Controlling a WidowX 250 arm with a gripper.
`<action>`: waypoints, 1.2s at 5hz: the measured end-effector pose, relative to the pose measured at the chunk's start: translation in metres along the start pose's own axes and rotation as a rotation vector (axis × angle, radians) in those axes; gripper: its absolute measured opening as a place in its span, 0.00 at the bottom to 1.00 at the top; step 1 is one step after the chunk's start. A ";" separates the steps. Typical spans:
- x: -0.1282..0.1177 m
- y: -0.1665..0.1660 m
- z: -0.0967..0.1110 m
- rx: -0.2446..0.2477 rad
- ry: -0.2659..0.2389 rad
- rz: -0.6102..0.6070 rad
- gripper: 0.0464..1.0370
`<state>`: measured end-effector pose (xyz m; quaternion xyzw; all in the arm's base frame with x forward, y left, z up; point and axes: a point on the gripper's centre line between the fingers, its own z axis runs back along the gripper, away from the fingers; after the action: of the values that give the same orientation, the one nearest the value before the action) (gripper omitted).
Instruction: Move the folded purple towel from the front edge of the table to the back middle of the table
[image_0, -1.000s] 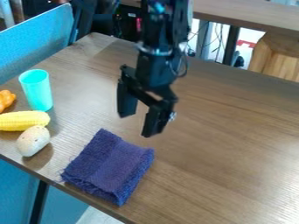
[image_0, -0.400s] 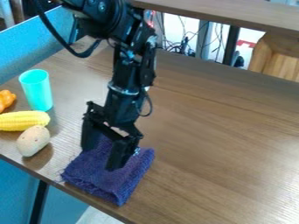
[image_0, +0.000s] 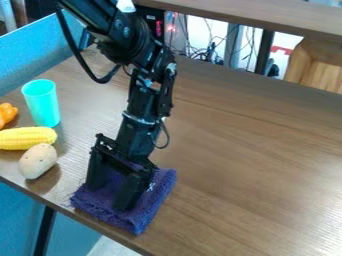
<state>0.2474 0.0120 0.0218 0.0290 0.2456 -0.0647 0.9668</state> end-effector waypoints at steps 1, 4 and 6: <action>0.012 0.000 0.006 -0.045 -0.079 0.005 0.97; 0.117 -0.009 0.070 -0.039 -0.412 -0.084 0.97; 0.131 -0.007 0.080 -0.031 -0.380 -0.054 0.96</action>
<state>0.3978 -0.0166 0.0290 -0.0053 0.0604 -0.0910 0.9940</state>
